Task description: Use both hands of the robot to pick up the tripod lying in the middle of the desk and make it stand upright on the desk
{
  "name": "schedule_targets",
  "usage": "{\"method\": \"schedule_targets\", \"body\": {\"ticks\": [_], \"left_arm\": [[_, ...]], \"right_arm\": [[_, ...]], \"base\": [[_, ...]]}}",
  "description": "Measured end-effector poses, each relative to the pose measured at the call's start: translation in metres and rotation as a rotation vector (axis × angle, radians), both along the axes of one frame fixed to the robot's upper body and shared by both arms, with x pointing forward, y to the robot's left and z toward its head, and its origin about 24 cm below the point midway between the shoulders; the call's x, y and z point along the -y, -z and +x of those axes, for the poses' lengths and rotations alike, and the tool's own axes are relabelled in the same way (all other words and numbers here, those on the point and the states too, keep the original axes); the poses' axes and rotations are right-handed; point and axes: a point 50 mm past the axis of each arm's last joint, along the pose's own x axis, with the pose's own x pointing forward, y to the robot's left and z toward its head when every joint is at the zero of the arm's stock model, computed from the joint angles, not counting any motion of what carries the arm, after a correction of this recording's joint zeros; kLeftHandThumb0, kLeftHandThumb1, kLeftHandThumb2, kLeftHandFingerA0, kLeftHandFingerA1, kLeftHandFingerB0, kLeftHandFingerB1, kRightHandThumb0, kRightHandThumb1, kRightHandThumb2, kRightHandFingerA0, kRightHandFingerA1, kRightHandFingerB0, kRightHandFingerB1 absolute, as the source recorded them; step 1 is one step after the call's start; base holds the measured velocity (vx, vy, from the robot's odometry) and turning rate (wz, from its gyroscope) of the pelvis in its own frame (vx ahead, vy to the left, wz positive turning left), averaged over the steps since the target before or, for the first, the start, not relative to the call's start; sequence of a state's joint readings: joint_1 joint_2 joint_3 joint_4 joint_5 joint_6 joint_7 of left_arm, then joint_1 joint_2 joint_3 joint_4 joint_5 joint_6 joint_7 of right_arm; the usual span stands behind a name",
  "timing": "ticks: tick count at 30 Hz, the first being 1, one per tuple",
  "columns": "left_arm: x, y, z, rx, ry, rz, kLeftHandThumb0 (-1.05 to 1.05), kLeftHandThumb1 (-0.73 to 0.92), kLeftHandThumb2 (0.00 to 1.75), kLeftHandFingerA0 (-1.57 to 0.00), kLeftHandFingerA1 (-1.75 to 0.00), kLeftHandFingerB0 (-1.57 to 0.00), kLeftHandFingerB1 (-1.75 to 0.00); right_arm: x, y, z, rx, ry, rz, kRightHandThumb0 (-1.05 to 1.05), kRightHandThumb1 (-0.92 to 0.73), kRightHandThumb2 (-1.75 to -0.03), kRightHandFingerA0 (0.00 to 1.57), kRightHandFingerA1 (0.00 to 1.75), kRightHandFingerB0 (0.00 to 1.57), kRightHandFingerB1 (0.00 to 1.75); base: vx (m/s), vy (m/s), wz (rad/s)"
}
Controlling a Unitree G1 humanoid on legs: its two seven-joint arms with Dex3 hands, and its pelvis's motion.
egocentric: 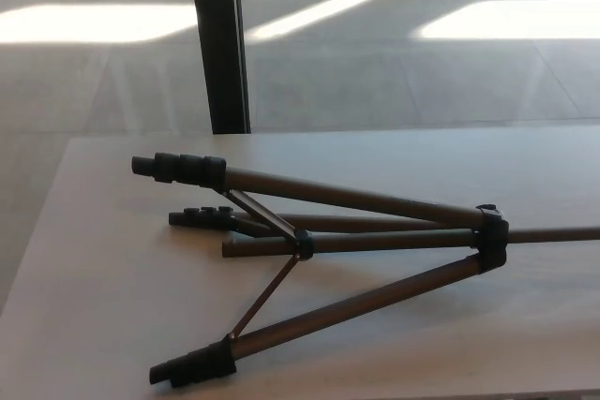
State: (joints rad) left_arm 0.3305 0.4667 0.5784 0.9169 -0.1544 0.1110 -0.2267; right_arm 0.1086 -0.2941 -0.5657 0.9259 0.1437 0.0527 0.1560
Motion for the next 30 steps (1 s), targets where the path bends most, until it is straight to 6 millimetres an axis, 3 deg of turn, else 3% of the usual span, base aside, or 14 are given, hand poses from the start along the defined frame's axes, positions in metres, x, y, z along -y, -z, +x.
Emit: {"method": "schedule_targets", "body": {"ticks": [2, 3, 4, 5, 7, 8, 10, 17, 18, 20, 24, 25, 29, 30], "left_arm": [[-0.005, -0.006, 0.001, 0.037, -0.018, 0.002, -0.66, 0.46, 0.54, -0.56, -0.86, -0.56, -0.66], [-0.008, -0.009, 0.003, 0.062, -0.025, 0.005, -0.71, 0.47, 0.56, -0.62, -0.87, -0.59, -0.66], [-0.009, -0.012, 0.006, 0.084, -0.021, 0.008, -0.70, 0.48, 0.55, -0.64, -0.83, -0.62, -0.64], [-0.010, -0.015, 0.009, 0.105, -0.014, 0.012, -0.69, 0.50, 0.56, -0.71, -0.81, -0.68, -0.61], [-0.013, -0.024, 0.023, 0.161, 0.022, 0.034, -0.69, 0.51, 0.54, -0.69, -0.79, -0.67, -0.60], [-0.013, -0.029, 0.031, 0.194, 0.044, 0.047, -0.72, 0.54, 0.57, -0.69, -0.70, -0.70, -0.51], [-0.014, -0.038, 0.046, 0.250, 0.081, 0.071, -0.73, 0.57, 0.58, -0.65, -0.68, -0.67, -0.50], [-0.008, -0.084, 0.107, 0.472, 0.246, 0.163, -0.62, 0.61, 0.59, -0.48, -0.47, -0.45, -0.38], [-0.007, -0.092, 0.117, 0.508, 0.269, 0.176, -0.60, 0.62, 0.59, -0.46, -0.47, -0.44, -0.38], [-0.004, -0.109, 0.135, 0.579, 0.314, 0.204, -0.65, 0.46, 0.90, -0.40, -0.62, -0.28, -0.52], [0.006, -0.145, 0.169, 0.714, 0.401, 0.258, -0.63, 0.65, 0.60, -0.36, -0.54, -0.34, -0.44], [0.010, -0.155, 0.177, 0.747, 0.425, 0.271, -0.55, 0.46, 0.93, -0.37, -0.65, -0.21, -0.54], [0.025, -0.192, 0.207, 0.869, 0.519, 0.314, -0.53, 0.47, 0.93, -0.34, -0.65, -0.20, -0.54], [0.031, -0.205, 0.216, 0.907, 0.555, 0.327, -0.54, 0.44, 0.90, -0.30, -0.64, -0.21, -0.55]], "right_arm": [[0.005, -0.005, 0.000, 0.048, 0.039, 0.002, -0.67, -0.41, -0.82, 0.01, 0.45, 0.09, 0.45], [0.009, -0.011, 0.002, 0.089, 0.058, -0.004, -0.37, -0.39, -0.97, 0.05, 0.55, 0.00, 0.50], [0.012, -0.016, 0.005, 0.125, 0.070, -0.010, -0.63, -0.61, -0.58, 0.09, 0.52, 0.17, 0.34], [0.014, -0.020, 0.007, 0.156, 0.077, -0.017, -0.70, -0.45, -0.82, 0.16, 0.59, 0.13, 0.44], [0.019, -0.032, 0.015, 0.238, 0.091, -0.033, -0.62, -0.47, -0.81, 0.13, 0.57, 0.05, 0.43], [0.021, -0.039, 0.020, 0.277, 0.091, -0.040, -0.36, -0.46, -1.00, 0.03, 0.54, 0.00, 0.51], [0.022, -0.050, 0.029, 0.342, 0.081, -0.055, -0.65, -0.50, -0.82, 0.11, 0.54, 0.06, 0.41], [0.021, -0.100, 0.068, 0.562, -0.008, -0.126, -0.70, -0.50, -0.87, 0.26, 0.55, 0.20, 0.43], [0.020, -0.108, 0.074, 0.595, -0.025, -0.137, -0.67, -0.64, -0.59, 0.30, 0.47, 0.27, 0.31], [0.015, -0.122, 0.085, 0.658, -0.056, -0.151, -0.67, -0.64, -0.60, 0.33, 0.43, 0.31, 0.31], [-0.001, -0.148, 0.105, 0.770, -0.126, -0.164, -0.66, -0.62, -0.59, 0.33, 0.45, 0.31, 0.31], [-0.006, -0.153, 0.109, 0.796, -0.143, -0.162, -0.68, -0.61, -0.59, 0.30, 0.44, 0.30, 0.31], [-0.027, -0.171, 0.122, 0.880, -0.220, -0.147, -0.68, -0.55, -0.86, 0.26, 0.53, 0.21, 0.44], [-0.036, -0.176, 0.126, 0.904, -0.249, -0.136, -0.70, -0.68, -0.61, 0.40, 0.49, 0.30, 0.31]], "base": [[0.00, 0.000, 0.00], [0.00, 0.000, 0.00], [0.00, 0.000, 0.00], [0.00, 0.000, 0.00], [0.00, 0.000, 0.00], [0.00, 0.000, 0.00], [0.00, 0.000, 0.00], [0.00, 0.000, 0.00], [0.00, 0.000, 0.00], [0.00, 0.000, 0.00], [0.00, 0.000, 0.00], [0.00, 0.000, 0.00], [0.00, 0.000, 0.00], [0.00, 0.000, 0.00]]}}
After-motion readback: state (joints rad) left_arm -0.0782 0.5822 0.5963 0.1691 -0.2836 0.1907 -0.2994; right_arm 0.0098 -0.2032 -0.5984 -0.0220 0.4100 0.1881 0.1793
